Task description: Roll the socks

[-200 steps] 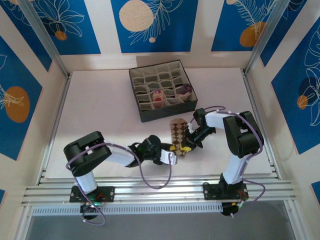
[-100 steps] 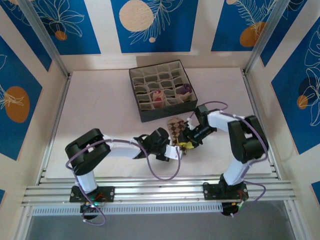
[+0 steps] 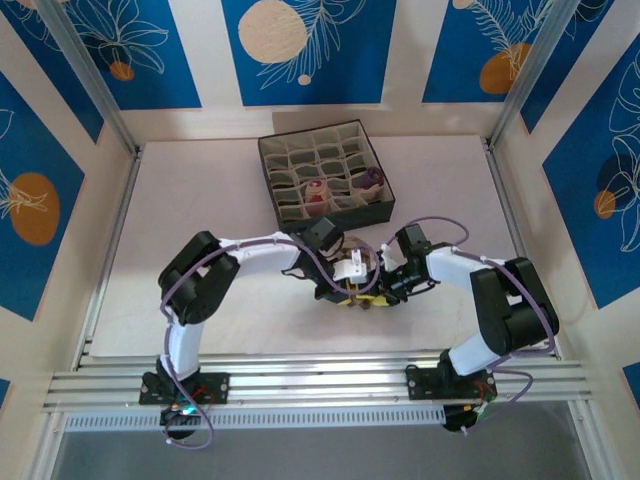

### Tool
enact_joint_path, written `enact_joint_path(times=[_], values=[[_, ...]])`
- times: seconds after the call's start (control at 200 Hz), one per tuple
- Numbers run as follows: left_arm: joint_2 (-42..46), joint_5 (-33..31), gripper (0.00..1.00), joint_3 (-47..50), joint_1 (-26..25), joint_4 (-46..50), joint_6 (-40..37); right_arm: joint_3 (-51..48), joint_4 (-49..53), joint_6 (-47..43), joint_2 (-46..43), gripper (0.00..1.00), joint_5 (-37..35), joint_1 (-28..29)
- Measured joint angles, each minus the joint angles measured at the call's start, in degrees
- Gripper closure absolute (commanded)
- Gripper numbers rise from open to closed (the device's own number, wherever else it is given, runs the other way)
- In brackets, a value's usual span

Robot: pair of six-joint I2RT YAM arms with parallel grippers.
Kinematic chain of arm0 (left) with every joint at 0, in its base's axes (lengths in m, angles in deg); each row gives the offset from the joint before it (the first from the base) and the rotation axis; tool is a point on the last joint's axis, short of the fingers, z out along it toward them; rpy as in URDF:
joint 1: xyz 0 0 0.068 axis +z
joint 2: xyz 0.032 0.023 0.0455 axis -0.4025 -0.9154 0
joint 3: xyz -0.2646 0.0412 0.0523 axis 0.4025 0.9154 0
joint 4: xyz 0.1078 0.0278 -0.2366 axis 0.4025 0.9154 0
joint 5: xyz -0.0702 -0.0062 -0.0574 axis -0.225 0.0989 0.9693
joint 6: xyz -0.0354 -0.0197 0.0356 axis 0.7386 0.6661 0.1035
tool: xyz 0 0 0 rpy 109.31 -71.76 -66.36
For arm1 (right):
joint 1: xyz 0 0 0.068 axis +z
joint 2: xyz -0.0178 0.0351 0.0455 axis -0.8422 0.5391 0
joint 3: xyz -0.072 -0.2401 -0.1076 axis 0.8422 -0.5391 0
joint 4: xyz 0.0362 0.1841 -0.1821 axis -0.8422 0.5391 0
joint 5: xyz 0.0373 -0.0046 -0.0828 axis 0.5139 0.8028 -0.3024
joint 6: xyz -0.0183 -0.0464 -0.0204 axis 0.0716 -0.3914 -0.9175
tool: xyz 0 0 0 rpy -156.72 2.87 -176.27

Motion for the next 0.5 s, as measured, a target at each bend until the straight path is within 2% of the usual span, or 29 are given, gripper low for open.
enact_joint_path(times=[0.08, 0.14, 0.23, 0.35, 0.44, 0.5], values=[[-1.0, 2.9, 1.0, -0.9, 1.3, 1.6, 3.3, -0.2, -0.9, 0.4, 0.0, 0.54, 0.2, 0.6], [-1.7, 4.8, 1.0, -1.4, 2.1, 2.4, 6.0, -0.2, -1.5, 0.4, 0.0, 0.58, 0.2, 0.9], [-2.6, 6.4, 1.0, -1.8, 2.8, 2.8, 9.4, -0.2, -1.7, 1.0, 0.1, 0.7, -0.6, 1.3], [-3.7, 7.0, 1.0, -2.2, 2.9, 3.0, 12.8, 0.0, -1.5, 1.2, 1.5, 0.92, -1.4, 1.8], [-3.7, 7.0, 0.96, -2.1, 2.9, 2.8, 13.8, 1.3, 0.3, 1.9, 2.7, 1.0, -1.7, 1.8], [-3.0, 7.0, 0.94, -0.6, 3.0, 0.7, 13.9, 2.5, 2.0, 2.3, 3.6, 1.0, -2.1, 1.8]])
